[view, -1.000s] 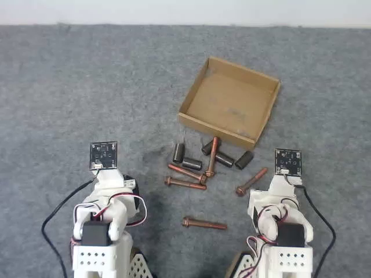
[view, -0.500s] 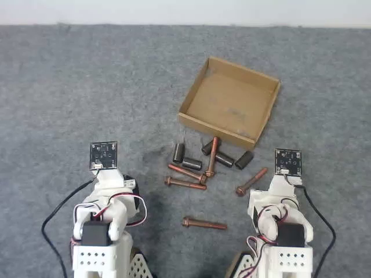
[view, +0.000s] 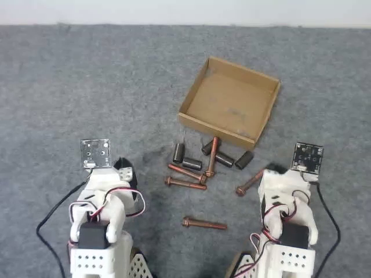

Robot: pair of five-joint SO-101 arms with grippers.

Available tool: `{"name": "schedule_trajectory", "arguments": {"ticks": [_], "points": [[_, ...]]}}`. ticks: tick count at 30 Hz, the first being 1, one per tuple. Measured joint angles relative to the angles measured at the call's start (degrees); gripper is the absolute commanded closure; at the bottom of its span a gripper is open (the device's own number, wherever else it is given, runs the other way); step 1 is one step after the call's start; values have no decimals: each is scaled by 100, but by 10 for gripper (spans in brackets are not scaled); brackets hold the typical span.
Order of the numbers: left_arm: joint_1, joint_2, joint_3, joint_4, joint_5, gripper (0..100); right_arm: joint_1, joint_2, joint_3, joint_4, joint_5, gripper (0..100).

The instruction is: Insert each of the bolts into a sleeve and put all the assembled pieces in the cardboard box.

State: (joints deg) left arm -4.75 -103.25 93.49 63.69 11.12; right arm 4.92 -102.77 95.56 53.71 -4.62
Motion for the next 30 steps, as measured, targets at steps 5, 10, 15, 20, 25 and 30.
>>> {"name": "schedule_trajectory", "arguments": {"ticks": [5, 10, 15, 20, 25, 30], "points": [[0, 0, 281, -360, 0, 988, -229, 0, 0, -387, 0, 991], [-730, 0, 105, 369, -26, 987, -316, 0, 0, -457, 325, 925], [-1240, 0, 97, 378, -1169, 987, -422, 0, -70, -141, 492, 874], [-1231, 0, 97, 378, -1292, 987, -1073, 0, -448, 448, 352, 906], [-1231, 0, 97, 378, -1301, 987, -1222, 0, -721, 492, 352, 904], [-1231, 0, 97, 378, -1301, 987, -1240, 149, -949, 492, 352, 904]]}}
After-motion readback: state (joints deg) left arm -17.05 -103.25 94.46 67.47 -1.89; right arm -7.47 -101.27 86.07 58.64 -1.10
